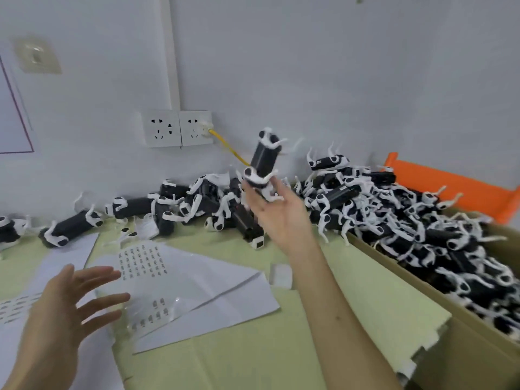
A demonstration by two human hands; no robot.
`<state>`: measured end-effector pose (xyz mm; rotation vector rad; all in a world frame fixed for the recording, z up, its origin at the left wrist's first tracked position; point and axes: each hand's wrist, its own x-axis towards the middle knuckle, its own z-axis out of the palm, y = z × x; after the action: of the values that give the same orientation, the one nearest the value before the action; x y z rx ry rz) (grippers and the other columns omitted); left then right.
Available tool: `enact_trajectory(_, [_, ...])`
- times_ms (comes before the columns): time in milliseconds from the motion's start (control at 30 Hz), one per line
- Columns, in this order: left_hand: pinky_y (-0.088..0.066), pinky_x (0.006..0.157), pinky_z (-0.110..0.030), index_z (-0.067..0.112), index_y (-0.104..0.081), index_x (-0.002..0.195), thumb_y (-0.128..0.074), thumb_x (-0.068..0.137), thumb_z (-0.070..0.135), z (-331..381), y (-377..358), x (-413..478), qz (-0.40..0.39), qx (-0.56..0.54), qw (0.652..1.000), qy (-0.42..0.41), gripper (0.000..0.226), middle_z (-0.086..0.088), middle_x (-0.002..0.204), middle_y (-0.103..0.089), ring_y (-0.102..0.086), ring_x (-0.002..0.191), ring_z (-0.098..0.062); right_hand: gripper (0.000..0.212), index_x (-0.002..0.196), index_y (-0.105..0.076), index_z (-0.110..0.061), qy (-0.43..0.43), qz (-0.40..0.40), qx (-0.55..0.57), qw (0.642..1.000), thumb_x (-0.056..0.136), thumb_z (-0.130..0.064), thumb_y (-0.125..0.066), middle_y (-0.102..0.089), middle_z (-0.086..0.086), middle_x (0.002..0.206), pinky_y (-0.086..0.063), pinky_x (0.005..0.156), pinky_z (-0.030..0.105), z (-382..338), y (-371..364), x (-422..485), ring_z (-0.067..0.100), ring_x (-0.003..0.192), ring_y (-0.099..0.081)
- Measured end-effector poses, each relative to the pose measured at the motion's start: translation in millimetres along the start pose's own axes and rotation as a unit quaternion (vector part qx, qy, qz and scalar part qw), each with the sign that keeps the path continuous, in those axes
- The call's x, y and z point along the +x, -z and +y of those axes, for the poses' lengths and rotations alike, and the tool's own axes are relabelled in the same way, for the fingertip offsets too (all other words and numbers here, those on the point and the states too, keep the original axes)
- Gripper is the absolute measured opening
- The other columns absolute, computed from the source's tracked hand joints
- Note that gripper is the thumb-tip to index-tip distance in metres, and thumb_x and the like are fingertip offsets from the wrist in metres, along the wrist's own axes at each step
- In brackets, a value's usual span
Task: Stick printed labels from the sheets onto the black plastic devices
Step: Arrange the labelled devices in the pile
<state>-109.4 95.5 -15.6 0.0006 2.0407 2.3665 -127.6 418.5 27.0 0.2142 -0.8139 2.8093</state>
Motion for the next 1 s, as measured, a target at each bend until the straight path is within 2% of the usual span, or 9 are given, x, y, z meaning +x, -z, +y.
enact_trajectory(33, [-0.05,0.076,-0.047,0.012,-0.066,0.098,-0.03,0.107,0.047,0,0,-1,-0.004,0.0,1.0,0.004,0.051,-0.01,0.114,-0.07,-0.073,0.072,-0.031,0.039,0.11,-0.035,-0.003,0.053,-0.02,0.072,0.996,0.099,-0.032,-0.059,-0.059,0.026,0.134,-0.057,0.092,0.049,-14,1,2,0.042,0.119,-0.064])
enact_trajectory(67, [-0.05,0.076,-0.047,0.012,-0.066,0.098,-0.029,0.107,0.047,1,-1,-2,-0.008,0.0,1.0,0.007,0.051,-0.011,0.117,-0.069,-0.071,0.078,-0.035,0.076,0.15,-0.01,-0.026,0.085,-0.015,0.101,0.991,0.096,-0.042,-0.061,-0.051,0.023,0.143,-0.053,0.099,0.054,-27,2,5,0.043,0.126,-0.059])
enact_trajectory(100, [-0.049,0.076,-0.047,0.013,-0.066,0.098,-0.029,0.108,0.047,2,-2,-3,-0.009,0.001,1.0,0.008,0.052,-0.012,0.117,-0.068,-0.069,0.081,-0.036,0.065,0.149,-0.034,-0.022,0.111,-0.005,0.1,0.989,0.095,-0.047,-0.061,-0.046,0.02,0.147,-0.048,0.105,0.057,-36,2,7,0.044,0.128,-0.057])
enact_trajectory(267, [-0.049,0.074,-0.047,0.01,-0.066,0.098,-0.029,0.109,0.042,4,-9,-7,0.002,0.022,1.0,0.005,0.051,-0.012,0.114,-0.069,-0.066,0.085,-0.04,0.027,0.132,-0.051,-0.013,0.108,0.162,-0.113,0.974,0.107,-0.024,-0.047,-0.058,0.013,0.14,-0.053,0.098,0.04,-9,21,8,0.032,0.114,-0.068])
enact_trajectory(467, [-0.051,0.072,-0.046,0.007,-0.069,0.099,-0.034,0.11,0.032,-5,-12,-4,0.023,0.053,0.998,0.001,0.045,-0.011,0.107,-0.074,-0.069,0.082,-0.04,0.026,0.116,-0.066,-0.02,0.09,0.162,-0.419,0.889,0.095,-0.006,-0.058,-0.072,0.0,0.105,-0.055,0.08,0.03,35,7,18,0.018,0.092,-0.071])
enact_trajectory(600, [-0.054,0.069,-0.041,0.007,-0.073,0.096,-0.041,0.107,0.027,-9,-12,2,0.041,0.066,0.997,0.007,0.039,-0.006,0.1,-0.077,-0.073,0.075,-0.034,0.038,0.126,-0.063,-0.019,0.155,0.109,-0.611,0.769,0.091,-0.005,-0.066,-0.064,-0.004,0.118,-0.051,0.094,0.028,58,0,34,0.015,0.107,-0.061])
enact_trajectory(733, [-0.055,0.067,-0.04,0.01,-0.075,0.092,-0.047,0.102,0.023,-11,-11,4,0.046,0.07,0.997,0.004,0.032,-0.002,0.095,-0.077,-0.075,0.07,-0.03,0.076,0.147,-0.047,-0.025,0.167,0.064,-0.803,0.569,0.078,-0.017,-0.079,-0.037,0.004,0.152,-0.043,0.106,0.043,71,6,56,0.024,0.135,-0.044])
enact_trajectory(867, [-0.055,0.068,-0.041,0.011,-0.075,0.089,-0.047,0.101,0.024,-13,-12,4,0.043,0.072,0.996,0.005,0.033,0.0,0.094,-0.077,-0.075,0.071,-0.03,0.087,0.153,-0.037,-0.028,0.126,0.041,-0.891,0.434,0.078,-0.039,-0.08,-0.024,0.006,0.161,-0.037,0.112,0.047,82,13,73,0.031,0.138,-0.042])
enact_trajectory(1000, [-0.053,0.065,-0.039,0.012,-0.076,0.088,-0.047,0.102,0.023,-14,-14,4,0.04,0.08,0.996,0.004,0.034,0.0,0.093,-0.077,-0.073,0.069,-0.027,0.061,0.145,-0.05,-0.023,0.2,0.054,-0.897,0.39,0.089,-0.034,-0.072,-0.042,0.005,0.146,-0.044,0.102,0.043,85,16,80,0.03,0.125,-0.053])
